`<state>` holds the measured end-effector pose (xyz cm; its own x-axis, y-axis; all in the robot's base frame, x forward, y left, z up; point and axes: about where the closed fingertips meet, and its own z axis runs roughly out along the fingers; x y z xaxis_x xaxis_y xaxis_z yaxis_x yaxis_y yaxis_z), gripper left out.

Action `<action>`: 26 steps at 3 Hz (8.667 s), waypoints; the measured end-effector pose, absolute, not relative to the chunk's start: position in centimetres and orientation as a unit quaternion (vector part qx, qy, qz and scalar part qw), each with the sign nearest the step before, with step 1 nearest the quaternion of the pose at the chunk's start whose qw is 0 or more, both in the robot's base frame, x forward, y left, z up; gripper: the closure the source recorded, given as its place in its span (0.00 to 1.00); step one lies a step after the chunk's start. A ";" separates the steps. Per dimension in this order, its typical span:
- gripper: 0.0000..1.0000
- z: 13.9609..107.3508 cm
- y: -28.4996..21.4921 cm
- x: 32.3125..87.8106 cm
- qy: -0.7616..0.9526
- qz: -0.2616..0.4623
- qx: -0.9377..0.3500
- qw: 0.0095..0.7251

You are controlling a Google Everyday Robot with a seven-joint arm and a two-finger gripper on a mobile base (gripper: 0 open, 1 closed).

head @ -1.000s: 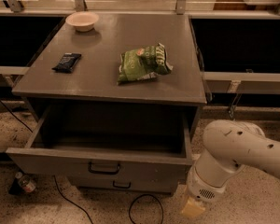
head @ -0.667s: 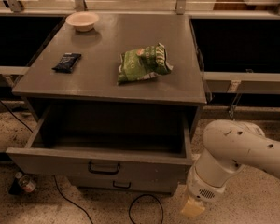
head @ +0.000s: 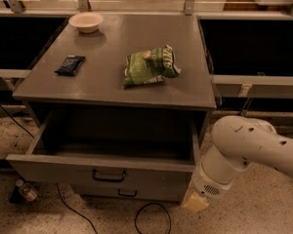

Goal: Close top drawer

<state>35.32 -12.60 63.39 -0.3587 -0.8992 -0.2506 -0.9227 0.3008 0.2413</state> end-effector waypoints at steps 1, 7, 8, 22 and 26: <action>1.00 62.4 -12.7 35.8 0.816 0.166 -0.552 0.046; 0.00 62.5 -12.7 35.8 0.816 0.166 -0.552 0.046; 0.02 62.5 -12.7 35.8 0.816 0.166 -0.552 0.046; 0.81 60.2 -12.2 43.9 0.879 0.059 -0.453 0.133; 0.00 60.2 -12.2 43.9 0.879 0.059 -0.453 0.133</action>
Offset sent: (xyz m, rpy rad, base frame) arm 0.0038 -0.0011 -0.0084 -0.0007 -0.0169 -0.0313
